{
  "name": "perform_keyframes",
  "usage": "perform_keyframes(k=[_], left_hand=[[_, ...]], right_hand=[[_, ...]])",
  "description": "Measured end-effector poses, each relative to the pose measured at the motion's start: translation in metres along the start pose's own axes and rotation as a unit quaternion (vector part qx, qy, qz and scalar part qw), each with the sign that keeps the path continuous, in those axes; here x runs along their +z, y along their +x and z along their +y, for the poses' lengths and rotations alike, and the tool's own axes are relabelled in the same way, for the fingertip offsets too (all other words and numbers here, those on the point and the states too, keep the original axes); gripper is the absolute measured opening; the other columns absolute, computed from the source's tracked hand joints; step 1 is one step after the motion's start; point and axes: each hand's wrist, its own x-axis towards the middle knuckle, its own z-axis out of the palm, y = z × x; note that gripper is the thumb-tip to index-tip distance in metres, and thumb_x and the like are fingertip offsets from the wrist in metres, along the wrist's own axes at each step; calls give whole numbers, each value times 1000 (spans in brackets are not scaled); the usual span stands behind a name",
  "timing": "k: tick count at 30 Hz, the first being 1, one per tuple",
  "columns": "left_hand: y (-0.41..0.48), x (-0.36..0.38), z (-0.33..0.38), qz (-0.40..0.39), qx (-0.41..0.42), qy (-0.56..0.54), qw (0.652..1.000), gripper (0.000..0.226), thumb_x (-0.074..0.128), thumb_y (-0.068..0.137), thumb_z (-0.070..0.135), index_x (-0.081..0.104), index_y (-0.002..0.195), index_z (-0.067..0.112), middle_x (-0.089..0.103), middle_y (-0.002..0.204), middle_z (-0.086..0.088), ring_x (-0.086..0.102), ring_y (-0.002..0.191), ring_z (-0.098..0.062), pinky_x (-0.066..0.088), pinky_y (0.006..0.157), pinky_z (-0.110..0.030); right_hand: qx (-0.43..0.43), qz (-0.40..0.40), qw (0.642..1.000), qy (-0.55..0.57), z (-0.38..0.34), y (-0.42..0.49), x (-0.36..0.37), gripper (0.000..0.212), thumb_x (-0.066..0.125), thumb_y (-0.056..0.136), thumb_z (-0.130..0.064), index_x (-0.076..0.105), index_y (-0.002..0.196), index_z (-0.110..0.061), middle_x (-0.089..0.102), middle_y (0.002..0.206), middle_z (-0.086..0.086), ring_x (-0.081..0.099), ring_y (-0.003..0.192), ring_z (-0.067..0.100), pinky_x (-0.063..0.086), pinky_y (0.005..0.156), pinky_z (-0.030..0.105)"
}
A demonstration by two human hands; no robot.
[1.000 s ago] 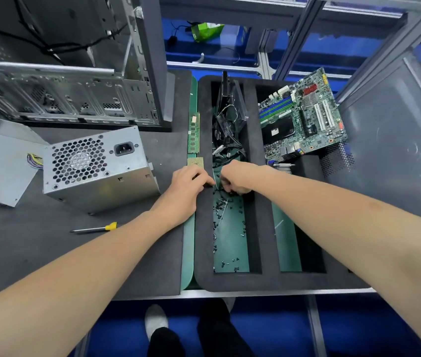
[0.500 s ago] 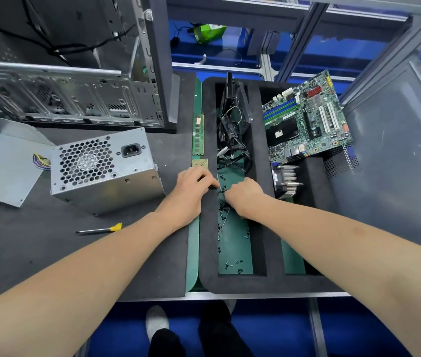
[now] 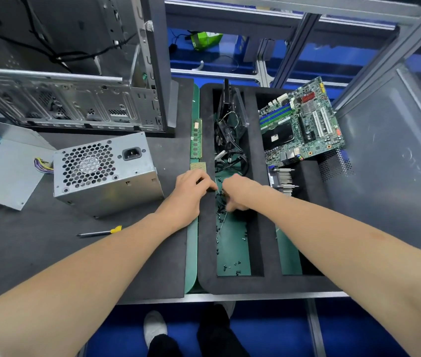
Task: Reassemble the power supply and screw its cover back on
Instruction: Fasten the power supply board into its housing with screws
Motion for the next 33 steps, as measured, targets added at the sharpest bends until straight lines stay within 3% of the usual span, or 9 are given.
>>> perform_keyframes(k=[3,8,10,12,16,19,22,28,33], left_hand=[[1,-3,2,-11,-7,-6,1000,37,58,91,-16,70,115,9,59,115,-9,53,108,-32,34,101,-37],[8,-22,15,-80,-83,-55,992,36,56,97,-4,63,125,18,58,124,3,50,120,-17,36,110,-33],[14,-34,30,-65,-135,-109,983,30,58,100,4,61,124,23,66,118,7,61,109,-9,47,104,-29],[18,-50,49,1,-209,-228,951,22,56,103,11,62,120,24,73,105,3,72,95,-9,57,92,-29],[17,-98,76,118,-296,-482,816,19,57,106,16,65,121,7,76,107,-17,77,97,-26,63,84,-34],[2,-139,84,165,-304,-540,767,21,59,104,12,68,119,0,77,109,-19,77,100,-27,62,82,-28],[-18,-169,84,202,-311,-570,734,23,64,100,9,69,119,-4,77,112,-19,75,105,-26,62,89,-30],[-62,-203,57,236,-340,-516,750,23,71,95,7,73,115,-3,78,109,-16,76,105,-27,62,88,-32],[-94,-217,16,264,-337,-330,841,12,76,92,17,81,101,13,80,90,-6,78,89,-24,63,82,-37]], right_hand=[[12,46,981,190,13,-11,-12,8,75,81,-16,73,87,-11,79,91,11,64,70,19,63,86,38],[-40,186,816,546,36,-38,-11,18,76,79,8,78,93,-3,72,70,4,64,68,19,60,76,36],[-74,222,759,608,38,-46,-16,19,75,84,8,78,100,-2,75,72,2,67,69,14,57,72,27],[-98,272,715,636,34,-56,-25,20,79,83,1,76,99,-11,79,80,3,71,75,17,59,75,32],[-144,391,699,581,6,-84,-50,23,83,81,-20,70,98,-28,79,83,-8,74,79,7,57,79,29],[-185,418,674,581,-31,-102,-69,22,81,80,-22,68,95,-32,79,82,-12,74,82,8,58,82,32],[-223,449,656,564,-69,-111,-79,22,82,82,-19,67,93,-31,77,80,-18,72,80,2,53,75,15],[-246,478,680,498,-136,-112,-90,20,80,82,-11,67,90,-24,73,84,-13,71,85,6,50,69,20],[-232,453,755,414,-173,-108,-93,17,84,83,-23,68,88,-20,67,72,-14,64,72,7,50,72,24]])
